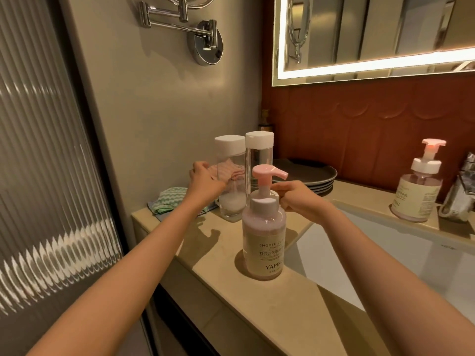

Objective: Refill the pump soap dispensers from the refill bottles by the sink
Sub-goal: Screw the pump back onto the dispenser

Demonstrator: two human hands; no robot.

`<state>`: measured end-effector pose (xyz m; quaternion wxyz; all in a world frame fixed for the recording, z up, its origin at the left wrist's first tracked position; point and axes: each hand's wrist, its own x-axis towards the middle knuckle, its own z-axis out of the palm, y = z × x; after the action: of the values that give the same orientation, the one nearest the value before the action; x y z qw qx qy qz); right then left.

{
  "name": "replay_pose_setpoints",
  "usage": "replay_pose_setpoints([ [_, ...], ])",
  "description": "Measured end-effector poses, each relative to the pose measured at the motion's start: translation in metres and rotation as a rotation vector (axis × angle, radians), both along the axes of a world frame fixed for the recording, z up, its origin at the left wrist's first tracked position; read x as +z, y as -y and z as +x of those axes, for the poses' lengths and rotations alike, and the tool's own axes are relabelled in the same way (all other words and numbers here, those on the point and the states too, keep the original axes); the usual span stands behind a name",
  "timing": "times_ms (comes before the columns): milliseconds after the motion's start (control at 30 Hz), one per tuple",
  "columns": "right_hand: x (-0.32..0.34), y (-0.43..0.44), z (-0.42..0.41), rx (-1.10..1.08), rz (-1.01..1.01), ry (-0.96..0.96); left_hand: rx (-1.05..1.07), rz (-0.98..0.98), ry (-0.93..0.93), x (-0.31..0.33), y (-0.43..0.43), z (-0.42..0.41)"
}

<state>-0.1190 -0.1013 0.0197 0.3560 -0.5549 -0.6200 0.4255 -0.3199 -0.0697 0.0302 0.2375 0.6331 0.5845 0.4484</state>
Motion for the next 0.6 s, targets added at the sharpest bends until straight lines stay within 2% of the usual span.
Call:
replay_pose_setpoints([
  [33,0.001,0.007,0.005,0.051,-0.021,0.045,-0.039,-0.03,-0.102,-0.001,0.014,-0.002],
  [100,0.002,0.024,0.012,0.186,-0.101,0.149,-0.223,-0.235,-0.36,-0.006,0.044,-0.004],
  [167,0.003,0.037,0.014,0.338,-0.183,0.233,-0.39,-0.431,-0.508,-0.009,0.074,0.0],
  [233,0.001,0.048,0.01,0.428,-0.203,0.258,-0.506,-0.493,-0.414,-0.013,0.097,0.008],
  [300,-0.002,0.055,0.005,0.397,-0.156,0.248,-0.572,-0.423,-0.238,-0.018,0.107,0.018],
  [367,-0.007,0.06,0.002,0.319,-0.089,0.247,-0.556,-0.328,-0.151,-0.023,0.11,0.022],
  [600,-0.017,0.075,0.014,0.038,0.066,0.223,-0.428,-0.259,-0.01,-0.029,0.11,0.042],
])
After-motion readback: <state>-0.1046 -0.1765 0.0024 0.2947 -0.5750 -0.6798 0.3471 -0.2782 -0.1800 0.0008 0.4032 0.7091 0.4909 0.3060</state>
